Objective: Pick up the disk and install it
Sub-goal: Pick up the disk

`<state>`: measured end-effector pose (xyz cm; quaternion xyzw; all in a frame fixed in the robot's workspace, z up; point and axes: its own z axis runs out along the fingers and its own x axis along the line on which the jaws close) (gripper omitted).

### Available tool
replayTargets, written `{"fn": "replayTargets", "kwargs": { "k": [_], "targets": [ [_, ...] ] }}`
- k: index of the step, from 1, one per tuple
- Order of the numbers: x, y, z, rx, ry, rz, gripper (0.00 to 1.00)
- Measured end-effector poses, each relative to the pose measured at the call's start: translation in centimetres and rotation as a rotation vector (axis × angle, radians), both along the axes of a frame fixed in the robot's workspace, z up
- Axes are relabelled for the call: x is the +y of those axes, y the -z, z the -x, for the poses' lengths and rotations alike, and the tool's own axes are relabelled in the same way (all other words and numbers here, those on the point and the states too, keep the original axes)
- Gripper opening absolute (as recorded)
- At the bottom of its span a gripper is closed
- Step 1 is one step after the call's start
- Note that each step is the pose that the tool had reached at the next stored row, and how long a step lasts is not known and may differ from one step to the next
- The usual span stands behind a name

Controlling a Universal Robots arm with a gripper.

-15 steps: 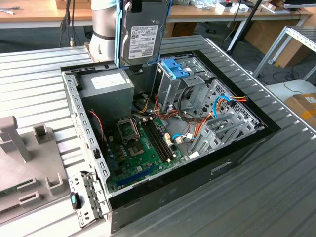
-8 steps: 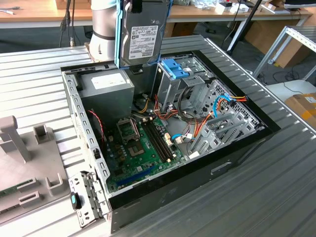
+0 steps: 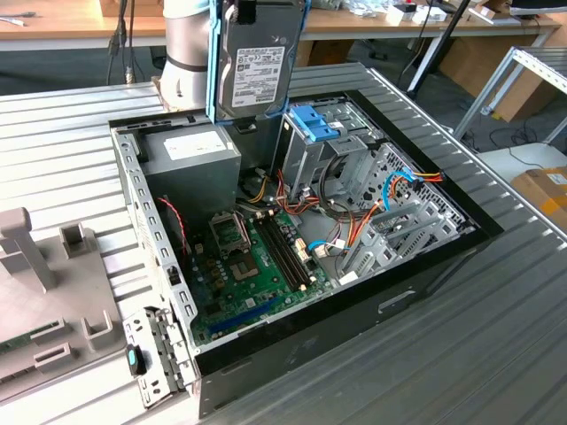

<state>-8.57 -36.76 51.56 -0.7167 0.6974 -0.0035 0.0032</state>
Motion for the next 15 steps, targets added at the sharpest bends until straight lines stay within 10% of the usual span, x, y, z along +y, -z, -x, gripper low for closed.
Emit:
{"fn": "replayTargets", "kwargs": {
  "k": [3, 13, 15],
  "targets": [
    [-0.44, 0.00, 0.00, 0.0001, 0.000, 0.0001, 0.36],
    [-4.52, 0.00, -0.12, 0.0000, 0.000, 0.0000, 0.36],
    [-4.77, 0.00, -0.12, -0.0001, 0.000, -0.0001, 0.36]
  ]
}}
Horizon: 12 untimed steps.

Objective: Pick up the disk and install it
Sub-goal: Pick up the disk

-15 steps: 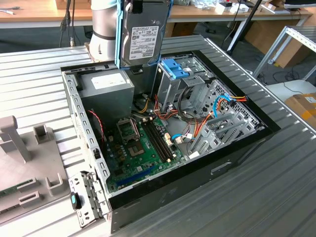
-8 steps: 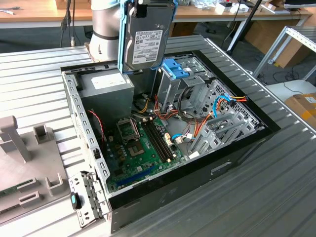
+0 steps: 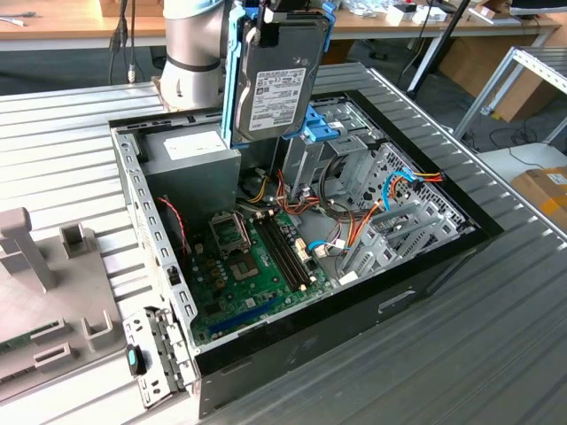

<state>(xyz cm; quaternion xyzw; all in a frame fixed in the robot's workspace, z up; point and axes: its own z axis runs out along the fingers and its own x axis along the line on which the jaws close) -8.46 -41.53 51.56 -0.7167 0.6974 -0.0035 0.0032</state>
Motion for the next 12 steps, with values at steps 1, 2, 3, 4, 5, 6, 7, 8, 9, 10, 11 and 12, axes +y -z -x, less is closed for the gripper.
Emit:
{"fn": "replayTargets", "kwargs": {
  "k": [1, 2, 3, 4, 5, 6, 7, 8, 9, 10, 11, 12],
  "targets": [
    [0.00, 0.00, 0.00, 0.0001, 0.000, 0.0001, 0.36],
    [-0.01, 0.00, 0.00, 0.0000, 0.000, 0.0001, 0.36],
    [-0.02, 0.00, 0.00, 0.0001, 0.000, 0.0001, 0.36],
    [-0.02, 0.00, 0.00, 0.0001, 0.000, 0.0001, 0.36],
    [-0.03, 0.00, 0.00, 0.0001, 0.000, 0.0001, 0.36],
    [-0.04, 0.00, 0.00, 0.0001, 0.000, 0.0001, 0.36],
    [-0.05, 0.00, -0.01, 0.0001, 0.000, 0.0001, 0.36],
    [-0.06, 0.00, 0.00, 0.0001, 0.000, 0.0001, 0.36],
    [-0.11, -0.01, -0.01, 0.0001, 0.000, 0.0001, 0.36],
    [-0.27, 0.00, 0.00, 0.0000, 0.000, 0.0000, 0.36],
    [-0.27, 0.00, 0.00, 0.0000, 0.000, 0.0000, 0.36],
    [-0.27, 0.00, 0.00, 0.0001, 0.000, 0.0001, 0.36]
  ]
}}
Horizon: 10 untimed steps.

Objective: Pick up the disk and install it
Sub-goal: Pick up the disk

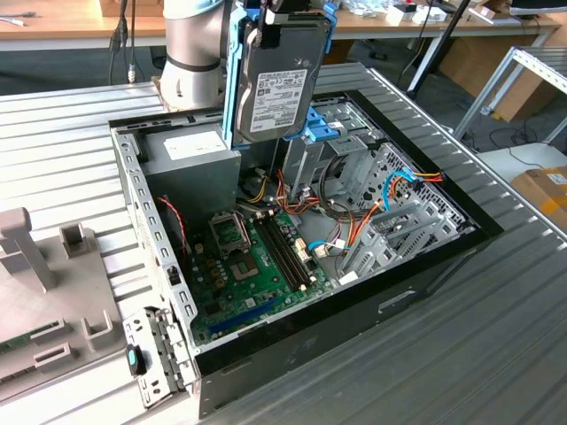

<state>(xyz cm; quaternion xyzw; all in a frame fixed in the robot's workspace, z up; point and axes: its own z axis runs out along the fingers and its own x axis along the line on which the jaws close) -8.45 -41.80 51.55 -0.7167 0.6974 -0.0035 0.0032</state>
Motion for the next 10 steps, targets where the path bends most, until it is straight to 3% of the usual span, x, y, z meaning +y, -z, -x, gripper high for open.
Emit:
{"fn": "replayTargets", "kwargs": {
  "k": [10],
  "targets": [
    [-0.05, 0.00, 0.00, 0.0000, 0.000, 0.0000, 0.36]
  ]
}}
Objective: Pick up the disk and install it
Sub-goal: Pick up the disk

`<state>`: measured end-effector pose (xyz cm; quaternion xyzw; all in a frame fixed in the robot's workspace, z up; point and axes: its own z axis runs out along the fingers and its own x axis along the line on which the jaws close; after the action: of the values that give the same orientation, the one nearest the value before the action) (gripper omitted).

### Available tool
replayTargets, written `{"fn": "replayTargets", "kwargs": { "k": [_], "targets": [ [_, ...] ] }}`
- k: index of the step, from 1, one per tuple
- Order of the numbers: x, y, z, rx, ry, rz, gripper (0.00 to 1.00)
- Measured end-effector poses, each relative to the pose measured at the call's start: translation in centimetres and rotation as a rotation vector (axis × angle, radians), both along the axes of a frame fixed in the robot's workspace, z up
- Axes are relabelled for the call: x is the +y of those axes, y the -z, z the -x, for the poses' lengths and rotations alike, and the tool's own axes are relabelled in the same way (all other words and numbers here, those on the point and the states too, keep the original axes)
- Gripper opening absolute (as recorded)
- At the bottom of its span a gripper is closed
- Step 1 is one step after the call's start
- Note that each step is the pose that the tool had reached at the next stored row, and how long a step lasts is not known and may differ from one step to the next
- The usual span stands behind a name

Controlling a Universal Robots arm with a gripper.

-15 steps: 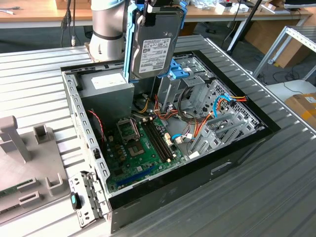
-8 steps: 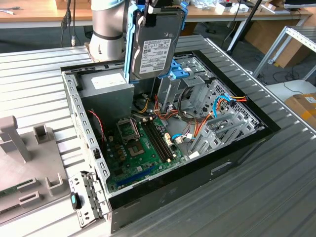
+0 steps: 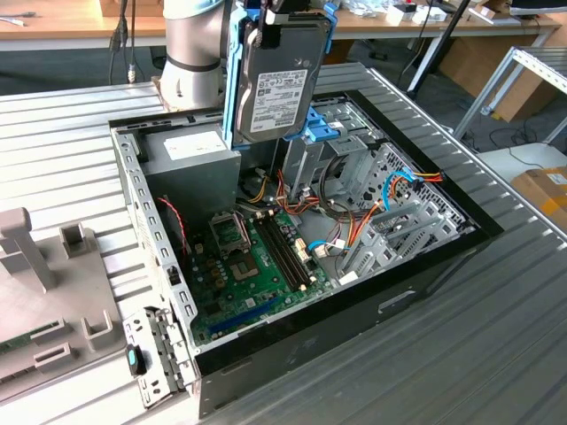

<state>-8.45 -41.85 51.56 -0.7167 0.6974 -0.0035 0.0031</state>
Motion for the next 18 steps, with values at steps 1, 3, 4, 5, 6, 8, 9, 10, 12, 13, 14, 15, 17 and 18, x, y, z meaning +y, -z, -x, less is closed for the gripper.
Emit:
{"fn": "replayTargets", "kwargs": {
  "k": [1, 3, 4, 5, 6, 8, 9, 10, 12, 13, 14, 15, 17, 18],
  "targets": [
    [0.00, 0.00, 0.00, 0.0000, 0.000, 0.0000, 0.36],
    [-0.01, 0.00, 0.00, 0.0000, 0.000, 0.0000, 0.36],
    [-0.11, 0.00, -0.01, 0.0000, 0.000, 0.0000, 0.36],
    [-0.27, 0.00, 0.00, 0.0000, 0.000, -0.0001, 0.36],
    [-0.44, 0.00, 0.00, 0.0000, 0.000, -0.0001, 0.36],
    [-1.27, 0.00, -0.01, 0.0000, 0.000, 0.0000, 0.36],
    [-1.50, 0.00, -0.01, 0.0000, 0.000, -0.0001, 0.36],
    [-2.27, 0.00, -0.02, 0.0000, 0.000, -0.0001, 0.36],
    [-3.29, 0.01, -0.06, 0.0000, 0.000, -0.0001, 0.36],
    [-3.70, 0.00, -0.07, 0.0000, 0.000, 0.0000, 0.36],
    [-3.96, 0.01, -0.07, 0.0000, 0.000, -0.0001, 0.36],
    [-3.96, 0.01, -0.07, 0.0000, 0.000, -0.0001, 0.36],
    [-3.96, 0.00, -0.07, 0.0000, 0.000, 0.0000, 0.36],
    [-3.96, 0.00, -0.07, 0.0000, 0.000, 0.0000, 0.36]
  ]
}}
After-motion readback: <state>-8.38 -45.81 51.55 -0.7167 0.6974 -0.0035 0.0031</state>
